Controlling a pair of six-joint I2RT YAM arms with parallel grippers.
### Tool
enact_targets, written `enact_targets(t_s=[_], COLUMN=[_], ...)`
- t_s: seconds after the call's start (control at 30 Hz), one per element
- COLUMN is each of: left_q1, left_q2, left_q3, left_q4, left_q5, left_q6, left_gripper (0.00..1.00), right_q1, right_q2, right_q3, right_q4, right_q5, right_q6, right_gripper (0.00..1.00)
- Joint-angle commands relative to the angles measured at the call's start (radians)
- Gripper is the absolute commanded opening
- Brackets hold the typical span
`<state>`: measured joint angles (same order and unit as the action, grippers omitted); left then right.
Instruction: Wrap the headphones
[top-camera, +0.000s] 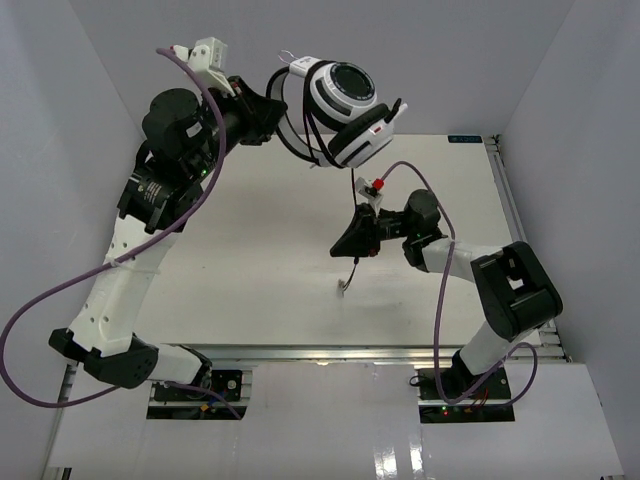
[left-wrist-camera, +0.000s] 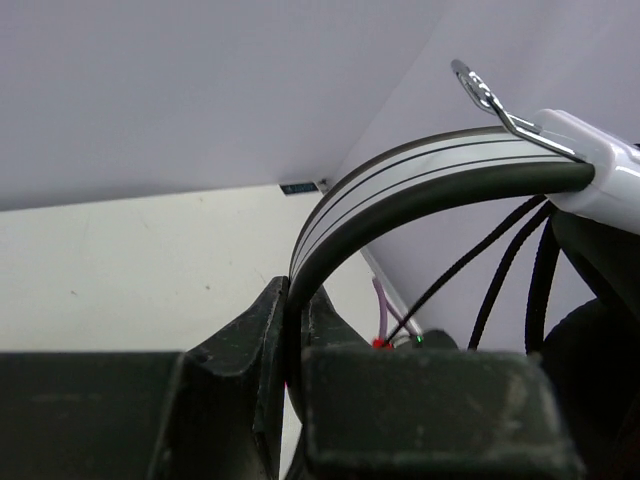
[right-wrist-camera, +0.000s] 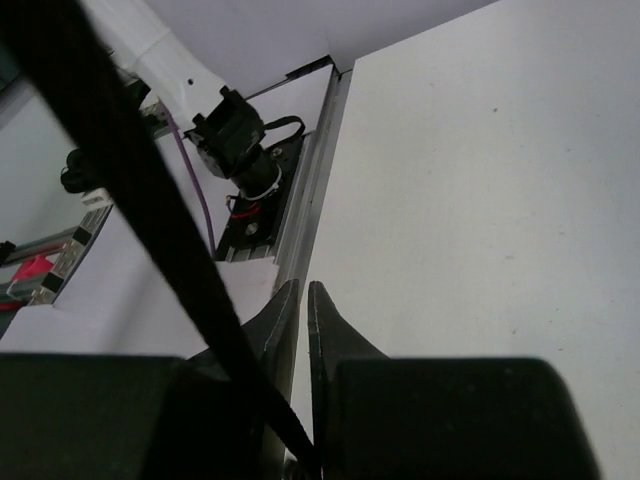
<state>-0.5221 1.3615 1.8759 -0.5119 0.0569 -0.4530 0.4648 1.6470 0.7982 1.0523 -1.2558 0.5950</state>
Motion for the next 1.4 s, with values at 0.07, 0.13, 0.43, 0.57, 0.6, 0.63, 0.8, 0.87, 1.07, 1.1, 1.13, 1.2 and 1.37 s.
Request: enact_targets(t_s=[0.07, 0.13, 0.43, 0.57, 0.6, 0.63, 0.8, 0.87, 1.07, 1.1, 1.13, 1.2, 1.37], left_q1=[0.001, 0.007, 0.063, 0.071, 0.071, 0.071, 0.071, 0.067, -0.006, -0.024, -0.04, -0.06, -0.081], left_q2=[0.036, 0.055, 0.124, 0.206, 0.211, 0.238, 0.308, 0.279, 0.184, 0.164, 0.138, 0.085, -0.02], left_q3=[0.163, 0.174, 0.005, -0.083, -0.087, -0.107, -0.263, -0.374, -0.566, -0.591, -0.618, -0.662, -0.731], left_q4=[-0.044, -0.055, -0.066, -0.065, -0.065, -0.065, -0.061, -0.028, 0.035, 0.035, 0.035, 0.037, 0.026], left_q5=[-0.35, -0.41, -0.512, -0.52, -0.52, -0.516, -0.438, -0.393, -0.18, -0.143, -0.124, -0.053, 0.173], left_q6=[-0.026, -0.008, 0.043, 0.064, 0.071, 0.083, 0.111, 0.126, 0.257, 0.281, 0.293, 0.303, 0.335], left_gripper=[0.0, 0.0, 0.0, 0.0, 0.0, 0.0, 0.0, 0.0, 0.0, 0.0, 0.0, 0.0, 0.0], right_q1=[0.015, 0.019, 0.112, 0.265, 0.271, 0.295, 0.347, 0.348, 0.347, 0.348, 0.347, 0.343, 0.311], right_q2=[-0.122, -0.187, -0.412, -0.441, -0.444, -0.446, -0.443, -0.433, -0.35, -0.335, -0.324, -0.307, -0.28], right_q3=[-0.117, -0.126, 0.014, 0.146, 0.173, 0.218, 0.374, 0.399, 0.443, 0.439, 0.424, 0.397, 0.343], right_q4=[-0.049, -0.279, -1.051, -1.291, -1.301, -1.339, -1.43, -1.394, -1.274, -1.254, -1.226, -1.18, -1.124], right_q5=[-0.045, -0.025, 0.37, 0.69, 0.703, 0.771, 1.105, 1.19, 1.383, 1.409, 1.417, 1.416, 1.332], right_q6=[-0.139, -0.283, -0.943, -1.164, -1.172, -1.214, -1.373, -1.439, -1.589, -1.626, -1.645, -1.657, -1.567], right_gripper=[0.14, 0.14, 0.08, 0.08, 0.08, 0.08, 0.08, 0.08, 0.08, 0.08, 0.08, 0.08, 0.09])
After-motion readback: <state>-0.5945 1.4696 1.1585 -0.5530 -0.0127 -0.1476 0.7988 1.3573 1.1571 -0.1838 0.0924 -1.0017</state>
